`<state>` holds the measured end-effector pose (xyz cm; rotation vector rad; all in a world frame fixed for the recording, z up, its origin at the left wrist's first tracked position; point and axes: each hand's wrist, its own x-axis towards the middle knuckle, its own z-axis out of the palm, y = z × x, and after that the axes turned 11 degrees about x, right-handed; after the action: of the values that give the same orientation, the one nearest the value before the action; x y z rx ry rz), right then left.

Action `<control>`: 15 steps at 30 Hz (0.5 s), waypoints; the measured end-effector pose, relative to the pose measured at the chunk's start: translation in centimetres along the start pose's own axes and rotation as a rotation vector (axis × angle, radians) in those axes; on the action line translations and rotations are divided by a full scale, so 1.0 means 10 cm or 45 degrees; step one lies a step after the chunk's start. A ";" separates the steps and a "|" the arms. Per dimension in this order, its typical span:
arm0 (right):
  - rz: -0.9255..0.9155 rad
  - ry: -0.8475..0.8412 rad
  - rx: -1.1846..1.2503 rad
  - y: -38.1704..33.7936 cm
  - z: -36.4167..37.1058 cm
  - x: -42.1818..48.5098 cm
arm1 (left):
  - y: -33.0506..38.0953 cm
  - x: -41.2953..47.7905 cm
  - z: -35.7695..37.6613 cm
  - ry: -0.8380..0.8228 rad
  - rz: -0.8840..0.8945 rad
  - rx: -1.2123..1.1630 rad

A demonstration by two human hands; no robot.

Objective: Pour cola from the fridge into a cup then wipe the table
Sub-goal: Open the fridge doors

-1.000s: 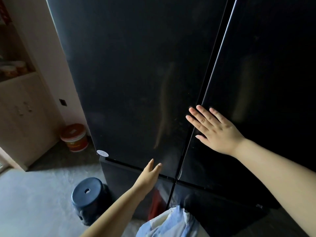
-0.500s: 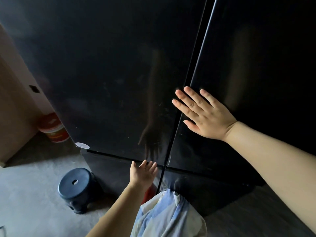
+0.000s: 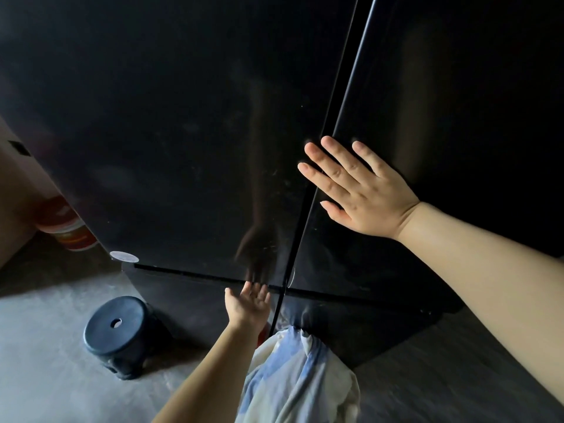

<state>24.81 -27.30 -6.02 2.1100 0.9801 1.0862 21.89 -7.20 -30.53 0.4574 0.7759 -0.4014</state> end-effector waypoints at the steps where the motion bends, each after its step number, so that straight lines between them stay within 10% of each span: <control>1: -0.001 -0.004 0.002 0.00 0.00 0.00 | 0.00 0.02 0.00 -0.007 0.002 -0.027; 15: -0.014 -0.002 0.022 0.02 0.00 0.00 | 0.08 0.12 -0.05 -0.033 0.053 -0.033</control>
<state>24.84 -27.41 -5.91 2.1164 1.0030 1.0736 22.79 -6.50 -31.59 0.4423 0.7443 -0.3578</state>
